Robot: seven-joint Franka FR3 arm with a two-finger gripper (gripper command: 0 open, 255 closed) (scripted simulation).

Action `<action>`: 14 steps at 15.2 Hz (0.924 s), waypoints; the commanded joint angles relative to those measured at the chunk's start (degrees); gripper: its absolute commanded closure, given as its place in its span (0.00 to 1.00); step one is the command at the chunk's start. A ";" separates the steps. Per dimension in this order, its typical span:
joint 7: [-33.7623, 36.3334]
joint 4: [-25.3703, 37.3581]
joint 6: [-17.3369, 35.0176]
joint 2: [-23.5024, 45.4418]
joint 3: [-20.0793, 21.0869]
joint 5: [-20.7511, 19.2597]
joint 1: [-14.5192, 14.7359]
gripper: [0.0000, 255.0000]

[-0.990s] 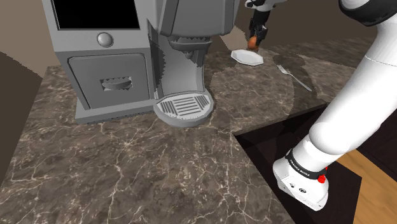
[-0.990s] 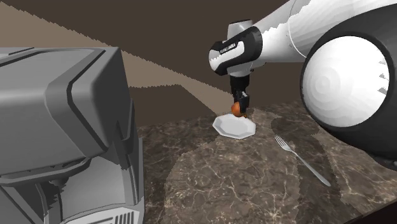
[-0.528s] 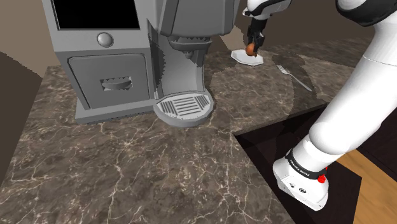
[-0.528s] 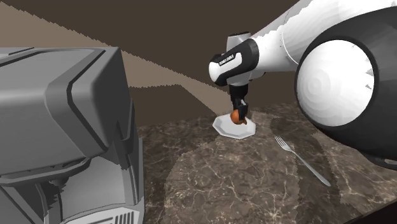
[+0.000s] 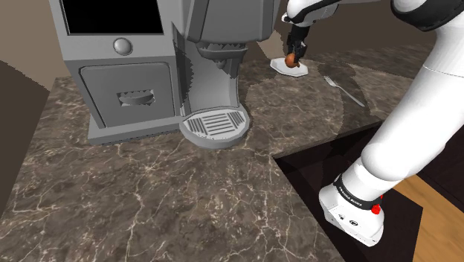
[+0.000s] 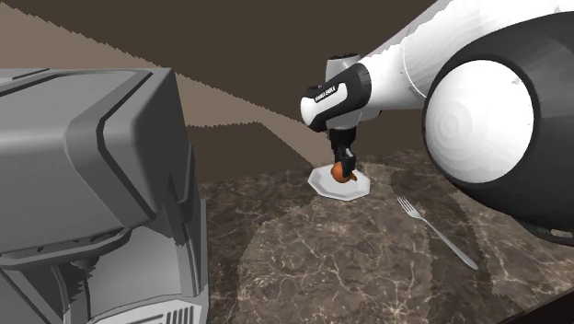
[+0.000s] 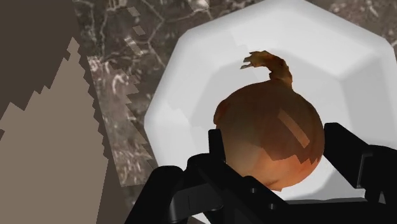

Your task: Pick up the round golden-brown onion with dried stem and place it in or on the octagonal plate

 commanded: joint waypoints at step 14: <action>0.38 3.51 -6.66 -2.15 0.04 -0.66 0.48 0.00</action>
